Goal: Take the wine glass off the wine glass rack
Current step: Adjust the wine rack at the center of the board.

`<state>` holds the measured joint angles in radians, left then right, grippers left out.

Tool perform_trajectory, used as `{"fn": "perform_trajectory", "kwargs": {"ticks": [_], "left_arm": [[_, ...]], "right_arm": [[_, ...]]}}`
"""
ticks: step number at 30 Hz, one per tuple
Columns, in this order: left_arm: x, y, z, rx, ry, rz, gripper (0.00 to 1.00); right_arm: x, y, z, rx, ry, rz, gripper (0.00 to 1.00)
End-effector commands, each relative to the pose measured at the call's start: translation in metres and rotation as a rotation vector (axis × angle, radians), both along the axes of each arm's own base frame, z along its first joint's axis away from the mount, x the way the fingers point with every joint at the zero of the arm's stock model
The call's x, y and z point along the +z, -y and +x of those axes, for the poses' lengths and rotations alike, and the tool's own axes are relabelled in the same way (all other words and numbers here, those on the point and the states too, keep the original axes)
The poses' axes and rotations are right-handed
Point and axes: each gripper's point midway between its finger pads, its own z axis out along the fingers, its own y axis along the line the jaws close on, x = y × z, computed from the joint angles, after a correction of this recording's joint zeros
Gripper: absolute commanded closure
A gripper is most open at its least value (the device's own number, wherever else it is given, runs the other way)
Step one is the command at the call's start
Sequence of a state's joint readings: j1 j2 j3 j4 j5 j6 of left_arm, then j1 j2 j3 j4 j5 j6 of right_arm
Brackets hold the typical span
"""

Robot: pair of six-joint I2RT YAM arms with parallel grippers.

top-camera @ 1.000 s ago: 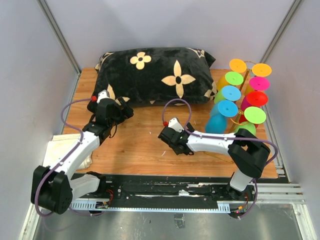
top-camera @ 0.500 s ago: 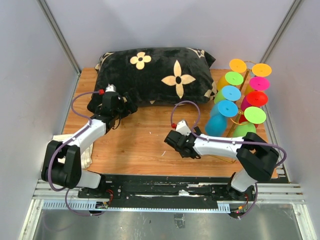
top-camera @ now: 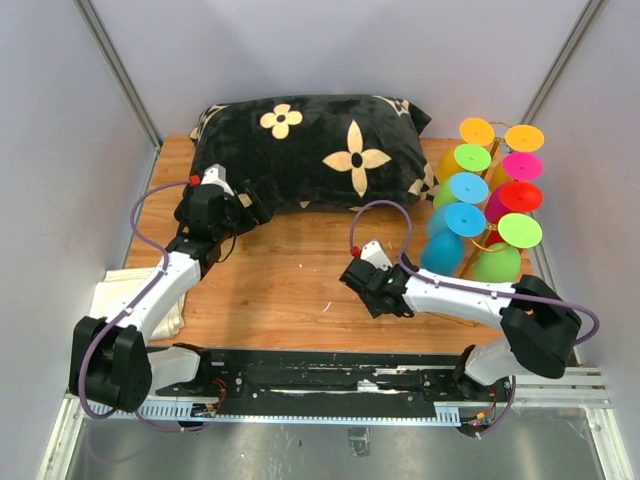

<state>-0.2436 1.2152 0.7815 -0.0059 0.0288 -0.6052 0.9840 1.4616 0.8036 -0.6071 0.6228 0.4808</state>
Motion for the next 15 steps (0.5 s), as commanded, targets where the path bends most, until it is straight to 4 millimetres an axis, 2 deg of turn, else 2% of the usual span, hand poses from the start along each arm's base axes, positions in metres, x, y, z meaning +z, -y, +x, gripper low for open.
{"fn": "perform_trajectory", "kwargs": {"ticks": [1,5,11,15], "left_arm": [[0.002,0.0,-0.013,-0.02,-0.004,-0.018,0.0],[0.006,-0.003,-0.024,-0.018,0.004,-0.021,0.0],[0.008,-0.006,-0.036,-0.009,0.011,-0.03,0.0],[0.013,-0.006,-0.038,-0.009,0.019,-0.034,0.0]], "right_arm": [[0.042,-0.024,0.004,0.086,0.067,0.06,0.02],[0.046,-0.013,-0.012,0.005,0.06,0.058,0.02],[0.025,0.002,-0.039,-0.081,0.016,0.024,0.02],[0.012,0.009,-0.046,-0.109,0.004,0.007,0.02]]}}
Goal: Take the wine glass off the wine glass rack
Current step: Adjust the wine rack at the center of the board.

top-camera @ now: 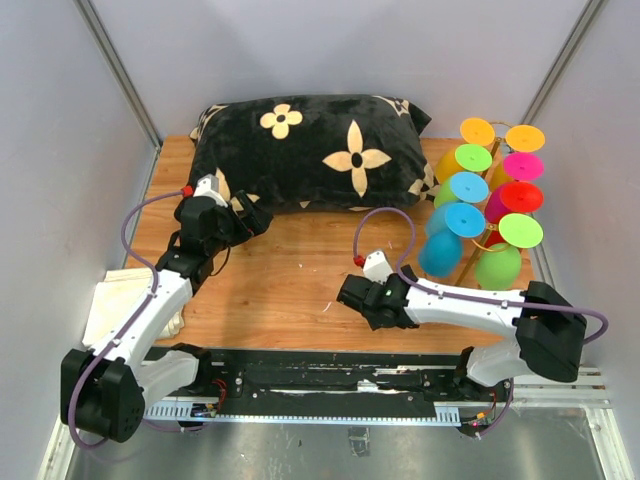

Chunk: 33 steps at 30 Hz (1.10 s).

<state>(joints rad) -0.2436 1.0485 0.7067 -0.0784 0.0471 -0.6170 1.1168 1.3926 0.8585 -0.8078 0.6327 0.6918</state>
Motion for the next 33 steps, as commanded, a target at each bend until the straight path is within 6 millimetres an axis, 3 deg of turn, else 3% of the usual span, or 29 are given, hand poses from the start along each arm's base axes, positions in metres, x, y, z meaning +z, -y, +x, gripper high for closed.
{"fn": "perform_trajectory", "kwargs": {"ticks": [1,11,20,27,33], "left_arm": [[0.004,-0.001,-0.004,0.001,0.005,-0.012,0.0],[0.007,-0.002,-0.006,0.0,0.003,-0.012,0.0],[0.008,-0.003,-0.009,0.005,0.006,-0.018,0.0],[0.009,-0.002,-0.009,0.003,0.01,-0.025,0.0],[0.007,-0.003,-0.012,0.005,0.008,-0.023,0.0]], "right_arm": [[-0.015,0.021,-0.014,-0.081,-0.012,-0.052,0.02],[-0.049,0.028,-0.018,-0.127,-0.032,-0.066,0.02],[-0.057,0.046,0.005,-0.165,0.023,-0.131,0.02],[-0.062,0.033,0.024,-0.173,0.056,-0.058,0.02],[-0.074,0.046,0.035,-0.228,0.091,-0.092,0.02]]}}
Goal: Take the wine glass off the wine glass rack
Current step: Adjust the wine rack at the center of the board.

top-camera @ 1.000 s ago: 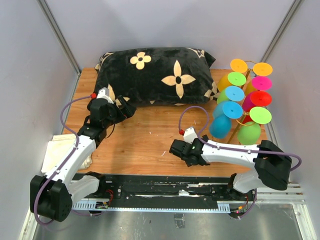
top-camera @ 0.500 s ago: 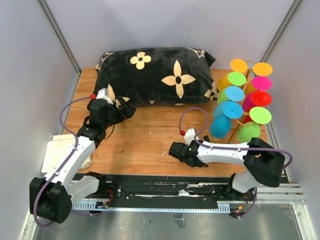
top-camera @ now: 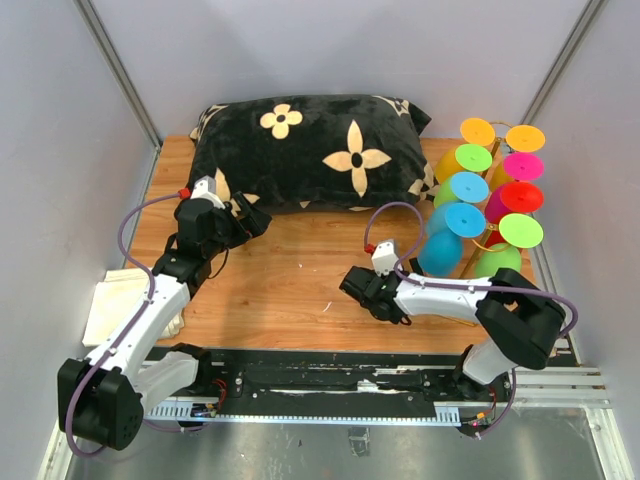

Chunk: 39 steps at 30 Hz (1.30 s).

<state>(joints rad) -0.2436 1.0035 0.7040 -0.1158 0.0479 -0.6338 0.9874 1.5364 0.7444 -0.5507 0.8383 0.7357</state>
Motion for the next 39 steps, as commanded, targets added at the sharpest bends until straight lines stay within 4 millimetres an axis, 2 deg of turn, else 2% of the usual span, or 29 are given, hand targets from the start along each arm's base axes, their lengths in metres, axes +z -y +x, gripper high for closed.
{"fn": "perform_trajectory", "kwargs": {"ticks": [1,6,12,21,25,30,35,39], "left_arm": [[0.001,-0.002,-0.004,0.0,0.008,-0.007,0.0],[0.003,-0.003,-0.005,0.003,0.013,-0.005,0.0],[0.001,-0.005,-0.006,0.009,0.008,0.002,0.0],[-0.002,-0.004,-0.007,0.01,0.003,-0.005,0.0],[-0.001,-0.005,-0.006,0.013,0.003,0.002,0.0],[-0.003,-0.006,-0.007,0.014,-0.001,0.007,0.0],[-0.003,-0.005,-0.006,0.016,-0.002,-0.005,0.0],[-0.003,-0.006,-0.006,0.02,-0.003,0.004,0.0]], "right_arm": [[-0.04,0.016,-0.011,-0.055,-0.094,-0.009,0.02],[-0.046,0.018,-0.009,-0.075,-0.07,0.001,0.02],[-0.049,0.017,-0.015,-0.124,-0.05,0.081,0.01],[-0.055,-0.006,-0.019,-0.157,-0.026,0.19,0.0],[-0.06,-0.01,-0.021,-0.189,-0.019,0.239,0.02],[-0.054,-0.021,-0.022,-0.191,-0.014,0.325,0.04],[-0.057,-0.034,-0.023,-0.185,-0.029,0.367,0.04],[-0.058,-0.029,-0.02,-0.187,-0.008,0.312,0.04]]}}
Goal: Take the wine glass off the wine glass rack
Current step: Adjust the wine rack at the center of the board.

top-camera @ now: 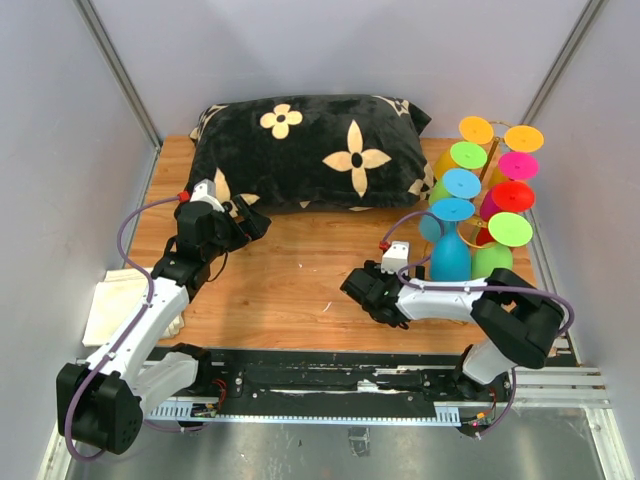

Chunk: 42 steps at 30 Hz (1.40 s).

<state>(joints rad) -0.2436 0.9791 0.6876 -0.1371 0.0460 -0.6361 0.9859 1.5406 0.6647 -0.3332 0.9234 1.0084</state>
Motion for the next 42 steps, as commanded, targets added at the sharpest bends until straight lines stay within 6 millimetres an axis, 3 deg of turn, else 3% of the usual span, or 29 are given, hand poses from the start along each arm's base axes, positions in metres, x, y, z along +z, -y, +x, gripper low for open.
{"fn": "perform_trajectory", "kwargs": {"ticks": [1,10,21,29,35,42], "left_arm": [[0.001,-0.005,0.0,0.018,0.009,0.004,0.0],[0.002,-0.004,0.0,0.014,0.01,0.002,0.0],[0.001,-0.003,-0.002,0.012,0.009,-0.011,0.0],[0.0,-0.003,-0.002,0.01,0.008,-0.012,0.0],[-0.001,-0.003,-0.003,0.012,0.006,-0.01,0.0],[0.001,-0.002,-0.001,0.007,0.011,-0.015,0.0]], "right_arm": [[-0.049,-0.01,-0.037,0.03,-0.227,0.052,0.03],[-0.045,0.012,-0.016,0.028,-0.195,-0.088,0.03],[-0.038,0.037,0.017,0.041,-0.177,-0.152,0.03],[-0.045,0.052,0.037,0.042,-0.194,-0.152,0.03],[-0.044,0.044,0.044,0.066,-0.197,-0.137,0.02],[-0.025,0.025,0.041,0.152,-0.162,-0.142,0.01]]}}
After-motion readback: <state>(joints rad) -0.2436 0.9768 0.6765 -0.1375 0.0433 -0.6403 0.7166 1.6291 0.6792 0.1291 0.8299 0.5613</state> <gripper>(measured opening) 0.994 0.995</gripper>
